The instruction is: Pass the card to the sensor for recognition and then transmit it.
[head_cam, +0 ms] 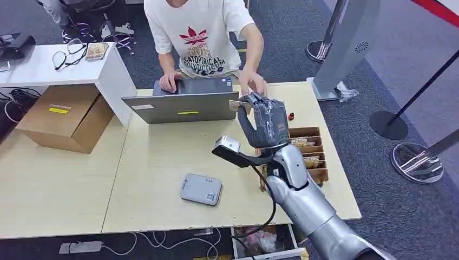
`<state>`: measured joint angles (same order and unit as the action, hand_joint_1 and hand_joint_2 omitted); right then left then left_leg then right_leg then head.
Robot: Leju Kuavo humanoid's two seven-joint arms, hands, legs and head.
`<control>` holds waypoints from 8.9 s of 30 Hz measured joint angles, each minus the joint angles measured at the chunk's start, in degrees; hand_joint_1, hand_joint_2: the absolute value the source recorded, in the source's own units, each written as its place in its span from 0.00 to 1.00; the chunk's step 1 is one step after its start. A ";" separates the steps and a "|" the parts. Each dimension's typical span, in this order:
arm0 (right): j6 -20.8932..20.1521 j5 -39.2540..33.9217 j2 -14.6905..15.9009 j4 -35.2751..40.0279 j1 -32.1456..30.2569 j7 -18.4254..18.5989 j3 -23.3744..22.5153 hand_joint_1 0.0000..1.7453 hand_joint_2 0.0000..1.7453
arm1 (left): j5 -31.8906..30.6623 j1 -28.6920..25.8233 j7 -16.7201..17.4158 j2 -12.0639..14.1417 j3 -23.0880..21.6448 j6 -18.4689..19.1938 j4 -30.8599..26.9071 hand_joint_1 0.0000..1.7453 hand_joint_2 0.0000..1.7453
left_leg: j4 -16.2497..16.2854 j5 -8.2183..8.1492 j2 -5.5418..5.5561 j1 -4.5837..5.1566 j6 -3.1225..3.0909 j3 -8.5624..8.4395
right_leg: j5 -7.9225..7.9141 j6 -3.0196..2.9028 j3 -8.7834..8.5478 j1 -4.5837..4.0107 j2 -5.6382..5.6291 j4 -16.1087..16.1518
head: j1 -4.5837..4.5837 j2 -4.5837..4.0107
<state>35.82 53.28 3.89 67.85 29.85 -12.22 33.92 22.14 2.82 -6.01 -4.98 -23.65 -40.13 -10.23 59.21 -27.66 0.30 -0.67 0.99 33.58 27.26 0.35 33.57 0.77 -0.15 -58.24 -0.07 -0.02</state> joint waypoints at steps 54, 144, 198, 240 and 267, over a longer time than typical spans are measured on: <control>-39.84 -38.87 -3.76 -18.01 2.09 -2.84 11.30 1.00 1.00 | -6.84 -0.11 3.65 0.20 6.25 1.95 0.81 0.00 0.00 | -0.01 0.00 0.02 -0.01 0.00 0.02 | 0.00 0.00 -0.01 -0.01 0.03 -0.01 | 0.02 0.00; -44.67 -47.55 1.07 -24.66 12.24 0.97 10.43 1.00 1.00 | -3.02 -0.73 4.61 -0.24 6.32 2.54 0.52 0.00 0.00 | 0.01 0.01 0.00 0.00 0.02 -0.03 | -0.01 0.00 -0.01 0.00 -0.01 -0.01 | -0.02 0.00; -29.30 -31.68 0.85 -22.16 20.42 1.32 -10.03 1.00 1.00 | -5.31 -0.40 4.66 0.39 3.67 0.09 0.44 0.00 0.00 | 0.01 0.02 0.03 -0.02 0.02 0.00 | -0.01 0.00 -0.01 -0.01 0.01 -0.03 | 0.00 0.00; -26.99 -19.24 5.86 0.59 9.34 1.56 -9.66 0.52 1.00 | -13.24 -0.64 1.75 0.70 7.80 0.09 0.66 0.00 0.00 | 0.01 0.01 0.03 -0.01 0.02 0.00 | -0.01 0.00 0.01 -0.01 0.01 -0.01 | 0.00 0.00; -23.12 -9.56 18.34 12.28 -9.71 7.46 -9.97 0.57 1.00 | -11.17 -1.65 2.12 -0.37 12.92 0.07 0.66 0.00 0.00 | 0.01 -0.03 0.09 0.00 -0.04 0.03 | 0.03 0.04 0.00 0.00 0.09 0.05 | 0.00 0.00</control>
<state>12.70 43.72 22.23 80.13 20.15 -4.76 23.95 10.97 1.17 -3.89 -5.36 -10.73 -40.06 -9.57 59.22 -27.70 0.39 -0.67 0.95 33.61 27.29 0.39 33.57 0.76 -0.06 -58.19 -0.07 -0.02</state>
